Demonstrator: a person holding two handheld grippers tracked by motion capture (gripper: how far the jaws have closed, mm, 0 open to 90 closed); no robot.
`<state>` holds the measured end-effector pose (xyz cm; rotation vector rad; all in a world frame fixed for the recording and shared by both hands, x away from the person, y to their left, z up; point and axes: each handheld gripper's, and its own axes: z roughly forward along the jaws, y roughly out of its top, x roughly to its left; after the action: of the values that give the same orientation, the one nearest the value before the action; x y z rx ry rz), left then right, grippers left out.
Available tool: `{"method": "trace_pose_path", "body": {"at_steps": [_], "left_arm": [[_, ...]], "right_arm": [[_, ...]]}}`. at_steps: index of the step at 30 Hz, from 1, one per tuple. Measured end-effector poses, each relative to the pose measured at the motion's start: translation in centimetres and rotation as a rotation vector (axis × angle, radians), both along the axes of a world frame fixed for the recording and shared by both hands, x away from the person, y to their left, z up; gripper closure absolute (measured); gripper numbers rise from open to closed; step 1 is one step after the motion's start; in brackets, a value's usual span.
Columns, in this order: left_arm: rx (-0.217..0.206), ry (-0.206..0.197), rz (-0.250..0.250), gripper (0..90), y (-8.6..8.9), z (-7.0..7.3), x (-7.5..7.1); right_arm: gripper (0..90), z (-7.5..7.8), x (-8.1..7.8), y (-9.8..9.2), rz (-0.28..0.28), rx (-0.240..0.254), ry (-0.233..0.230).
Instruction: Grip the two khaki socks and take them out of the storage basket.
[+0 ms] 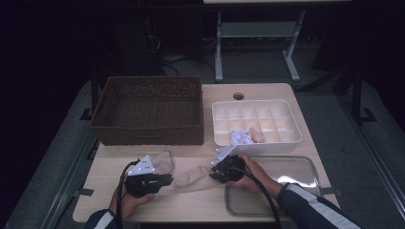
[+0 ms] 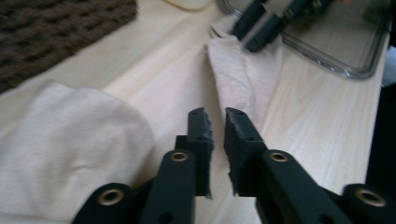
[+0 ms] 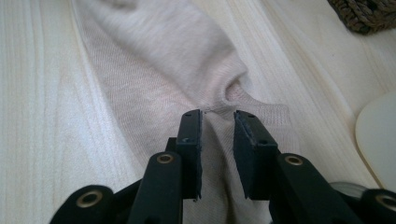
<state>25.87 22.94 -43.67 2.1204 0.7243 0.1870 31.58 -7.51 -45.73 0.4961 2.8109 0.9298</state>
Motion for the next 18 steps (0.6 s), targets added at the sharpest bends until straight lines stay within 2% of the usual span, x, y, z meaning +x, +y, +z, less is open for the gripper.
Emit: {"method": "trace_pose_path", "body": {"at_steps": [3, 6, 7, 10, 11, 14, 15, 17, 18], "left_arm": [[-0.002, -0.020, -0.004, 76.2, -0.2, 0.3, 0.1], [0.017, -0.025, -0.055, 76.2, -1.6, 0.2, 0.3], [0.024, -0.027, -0.090, 76.3, -2.4, 0.1, 0.4], [0.074, -0.030, -0.151, 78.7, -4.2, -0.4, 0.7], [0.096, -0.026, -0.167, 79.5, -4.7, -0.6, 0.9], [0.166, -0.009, -0.190, 82.0, -5.6, -1.7, 1.5], [0.166, -0.009, -0.190, 82.7, -5.6, -1.7, 1.5], [0.183, 0.016, -0.175, 84.0, -5.2, -2.2, 2.0], [0.181, 0.029, -0.171, 83.8, -4.9, -2.2, 2.1]], "right_arm": [[73.0, 0.1, -0.4, 0.2, -0.001, -0.011, -0.017], [75.4, 0.8, -0.5, 0.0, 0.004, 0.019, -0.034], [77.2, 1.1, -0.5, -0.2, 0.004, 0.039, -0.049], [82.4, 1.8, -0.7, -0.4, 0.005, 0.057, -0.064], [83.8, 1.8, -0.7, -0.4, 0.009, 0.047, -0.059], [86.0, 1.2, -0.5, -0.3, 0.021, 0.007, -0.092], [86.0, 1.2, -0.5, -0.3, 0.021, 0.007, -0.092], [85.8, 0.7, -0.1, -0.3, 0.026, -0.024, -0.086], [85.6, 0.5, -0.1, -0.4, 0.018, -0.020, -0.074]]}}
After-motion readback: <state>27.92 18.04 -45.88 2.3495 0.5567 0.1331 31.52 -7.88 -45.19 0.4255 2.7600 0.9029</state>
